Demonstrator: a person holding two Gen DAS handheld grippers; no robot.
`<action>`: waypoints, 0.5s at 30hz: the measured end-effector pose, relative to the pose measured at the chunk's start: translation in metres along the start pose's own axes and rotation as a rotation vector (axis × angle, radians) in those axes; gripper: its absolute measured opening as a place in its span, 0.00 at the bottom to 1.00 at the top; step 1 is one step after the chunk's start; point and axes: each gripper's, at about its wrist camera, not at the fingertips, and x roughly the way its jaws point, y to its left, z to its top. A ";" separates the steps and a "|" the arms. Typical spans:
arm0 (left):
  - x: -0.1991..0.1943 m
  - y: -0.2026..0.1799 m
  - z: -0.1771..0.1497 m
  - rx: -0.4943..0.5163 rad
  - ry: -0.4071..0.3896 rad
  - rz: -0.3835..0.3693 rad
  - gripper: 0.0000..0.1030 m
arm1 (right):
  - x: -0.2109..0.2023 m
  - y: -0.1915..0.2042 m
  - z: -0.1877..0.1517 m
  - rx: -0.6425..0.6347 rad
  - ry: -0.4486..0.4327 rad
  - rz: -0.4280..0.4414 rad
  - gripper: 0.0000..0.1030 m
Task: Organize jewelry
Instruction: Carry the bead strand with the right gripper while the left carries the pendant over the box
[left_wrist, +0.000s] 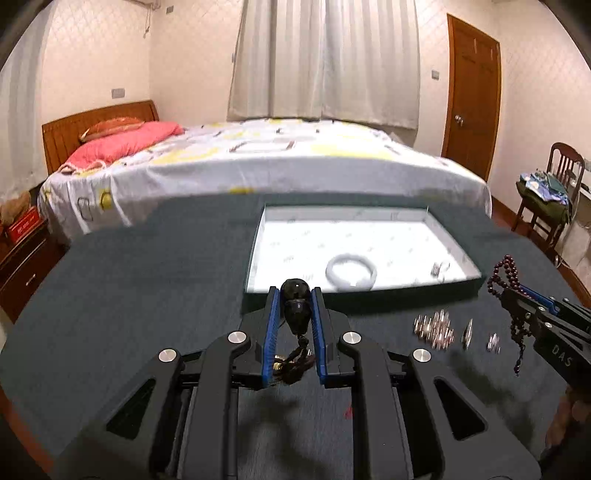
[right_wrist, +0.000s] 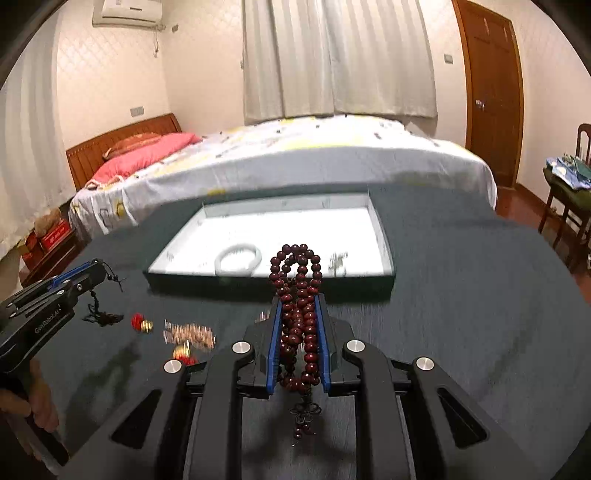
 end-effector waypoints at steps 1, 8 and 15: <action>0.003 -0.002 0.006 0.001 -0.008 -0.002 0.16 | 0.002 0.001 0.005 -0.001 -0.011 0.002 0.17; 0.029 -0.010 0.035 0.009 -0.062 -0.007 0.16 | 0.021 0.003 0.044 -0.014 -0.111 0.011 0.17; 0.072 -0.015 0.064 0.008 -0.096 0.005 0.16 | 0.056 0.003 0.073 -0.012 -0.166 0.009 0.17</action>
